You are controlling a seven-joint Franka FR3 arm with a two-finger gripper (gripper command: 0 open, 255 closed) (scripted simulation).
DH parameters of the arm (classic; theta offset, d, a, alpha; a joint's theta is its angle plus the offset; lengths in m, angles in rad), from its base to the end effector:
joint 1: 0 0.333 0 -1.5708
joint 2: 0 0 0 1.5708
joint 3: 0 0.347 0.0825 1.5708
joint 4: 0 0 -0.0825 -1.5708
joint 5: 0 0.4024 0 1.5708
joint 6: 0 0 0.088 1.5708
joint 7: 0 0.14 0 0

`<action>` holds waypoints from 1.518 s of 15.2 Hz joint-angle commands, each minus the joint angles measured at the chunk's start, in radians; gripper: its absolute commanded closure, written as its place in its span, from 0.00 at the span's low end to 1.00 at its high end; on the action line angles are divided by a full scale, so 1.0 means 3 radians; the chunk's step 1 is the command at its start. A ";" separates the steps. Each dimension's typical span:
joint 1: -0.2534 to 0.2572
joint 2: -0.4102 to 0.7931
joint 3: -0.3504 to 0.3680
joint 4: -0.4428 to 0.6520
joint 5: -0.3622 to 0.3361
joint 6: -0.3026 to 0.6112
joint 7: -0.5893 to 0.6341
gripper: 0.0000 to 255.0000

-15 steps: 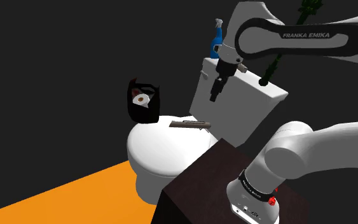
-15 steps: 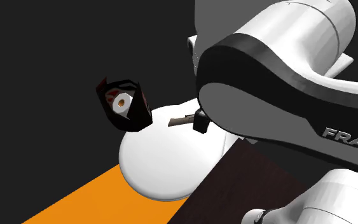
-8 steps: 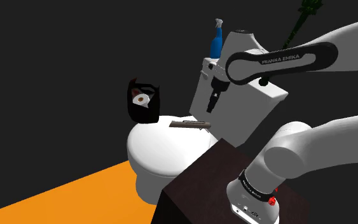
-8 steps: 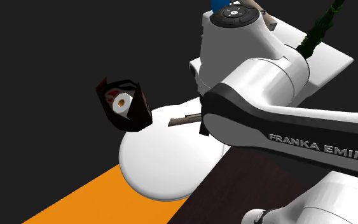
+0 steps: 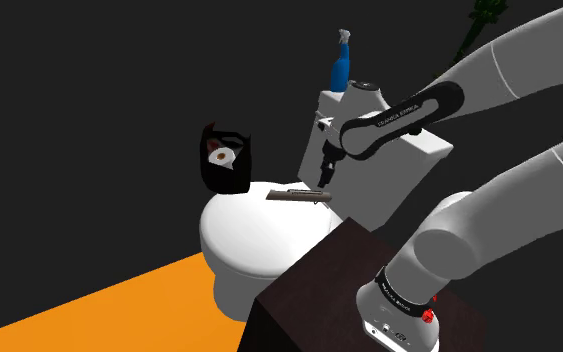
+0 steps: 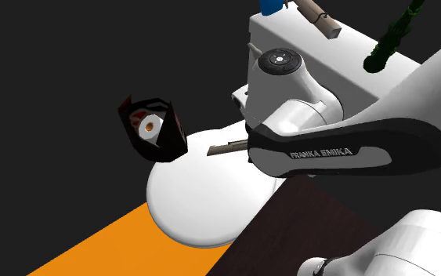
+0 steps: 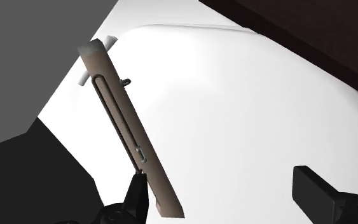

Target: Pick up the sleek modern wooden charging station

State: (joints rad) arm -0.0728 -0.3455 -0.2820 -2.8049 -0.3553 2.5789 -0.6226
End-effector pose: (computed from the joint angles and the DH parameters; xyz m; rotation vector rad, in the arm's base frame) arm 0.3610 -0.1234 0.2940 2.8669 0.8380 0.0805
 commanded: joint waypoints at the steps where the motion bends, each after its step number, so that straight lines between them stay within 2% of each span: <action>1: 0.0001 0.0363 -0.0104 0.0056 -0.0051 0.0381 -0.0162 0.00; 4: 0.0033 0.0886 -0.0234 0.0180 0.0003 0.0871 -0.0458 0.00; 7: 0.0033 0.1418 -0.0251 0.0351 0.0339 0.1314 -0.0943 0.00; 9: -0.0128 0.1757 -0.0068 0.0493 0.0672 0.1560 -0.1350 0.00; 11: -0.0398 0.2072 0.0196 0.0665 0.0839 0.1759 -0.1638 0.00; 15: -0.0802 0.2665 0.0528 0.1075 0.0792 0.2054 -0.1919 0.00; 23: -0.0818 0.3110 0.0545 0.1247 0.0794 0.2330 -0.1902 0.00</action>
State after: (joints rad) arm -0.3175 0.5653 -0.1185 -2.4369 -0.1176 3.2615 -1.1937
